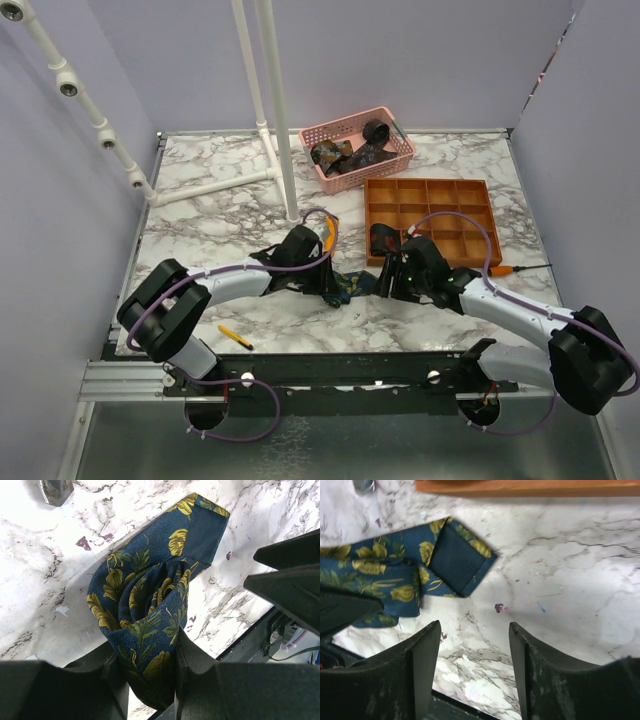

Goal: Roll the ties
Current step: Pick up the tie at the center of the board.

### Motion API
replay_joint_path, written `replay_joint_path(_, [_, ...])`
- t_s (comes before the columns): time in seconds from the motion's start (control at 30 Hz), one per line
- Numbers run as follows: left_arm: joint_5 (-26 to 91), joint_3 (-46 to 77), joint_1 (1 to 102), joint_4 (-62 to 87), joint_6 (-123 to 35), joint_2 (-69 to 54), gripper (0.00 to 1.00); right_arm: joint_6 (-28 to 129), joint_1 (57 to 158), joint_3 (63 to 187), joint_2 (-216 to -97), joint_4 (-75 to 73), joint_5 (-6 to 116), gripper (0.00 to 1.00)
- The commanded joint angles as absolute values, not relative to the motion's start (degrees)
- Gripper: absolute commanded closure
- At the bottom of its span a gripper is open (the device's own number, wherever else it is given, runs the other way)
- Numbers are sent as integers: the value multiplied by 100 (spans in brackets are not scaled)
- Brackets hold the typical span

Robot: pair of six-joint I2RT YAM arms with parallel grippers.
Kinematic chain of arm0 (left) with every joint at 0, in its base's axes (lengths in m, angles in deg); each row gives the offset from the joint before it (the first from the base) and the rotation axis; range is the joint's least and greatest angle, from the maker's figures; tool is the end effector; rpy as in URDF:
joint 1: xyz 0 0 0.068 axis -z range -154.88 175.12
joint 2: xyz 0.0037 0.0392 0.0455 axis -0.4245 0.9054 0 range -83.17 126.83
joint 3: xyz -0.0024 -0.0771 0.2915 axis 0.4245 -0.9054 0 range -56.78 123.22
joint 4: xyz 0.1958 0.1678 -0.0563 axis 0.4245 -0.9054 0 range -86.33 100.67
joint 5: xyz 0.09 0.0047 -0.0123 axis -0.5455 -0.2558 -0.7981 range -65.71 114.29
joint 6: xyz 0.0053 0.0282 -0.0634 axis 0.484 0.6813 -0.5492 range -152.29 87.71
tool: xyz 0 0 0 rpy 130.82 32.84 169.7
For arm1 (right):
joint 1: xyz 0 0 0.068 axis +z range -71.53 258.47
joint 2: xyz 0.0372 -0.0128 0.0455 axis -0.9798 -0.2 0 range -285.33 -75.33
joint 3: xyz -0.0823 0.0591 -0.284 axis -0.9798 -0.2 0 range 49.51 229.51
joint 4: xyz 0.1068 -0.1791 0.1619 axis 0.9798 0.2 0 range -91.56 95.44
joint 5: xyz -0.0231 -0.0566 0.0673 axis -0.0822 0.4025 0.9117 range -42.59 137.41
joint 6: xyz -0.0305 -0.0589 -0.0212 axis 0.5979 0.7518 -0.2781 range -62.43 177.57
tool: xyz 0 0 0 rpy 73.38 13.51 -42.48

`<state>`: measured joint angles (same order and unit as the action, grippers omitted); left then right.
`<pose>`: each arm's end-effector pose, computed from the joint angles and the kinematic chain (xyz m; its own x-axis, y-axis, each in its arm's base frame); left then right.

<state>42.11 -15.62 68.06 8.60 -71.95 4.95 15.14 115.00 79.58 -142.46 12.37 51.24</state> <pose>0.2130 -0.2219 0.1703 -0.9331 0.0383 -0.3575 0.2597 0.7595 -0.5965 0.1760 0.1351 0.1812 -0.8844 0.1826 -0.4295 -0.0421 0.8853 0.4631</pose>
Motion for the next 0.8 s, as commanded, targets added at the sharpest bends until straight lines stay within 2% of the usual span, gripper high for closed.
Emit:
replay_joint_path(0.0, [3744,-1598,6944,289,-7188,447,100,1312,11494,7970,-14200,1403,4338,44])
replay_joint_path(0.13, [3332,-1397,7036,-82,-7169,377,100,1274,11494,7871,-14539,1259,4404,57])
replay_joint_path(0.2, [2981,-1224,7120,-381,-7102,387,100,1210,11498,7707,-14589,1086,4483,60])
replay_joint_path(0.47, [1740,-398,7482,-1675,-7006,741,100,1125,11494,7341,-14492,783,4650,63])
replay_joint_path(0.6, [1719,-168,7580,-1799,-6956,906,100,1204,11495,7328,-14182,192,4862,63])
replay_joint_path(0.77, [1812,-98,7684,-1752,-7003,986,100,1427,11510,7846,-14571,-102,4917,62])
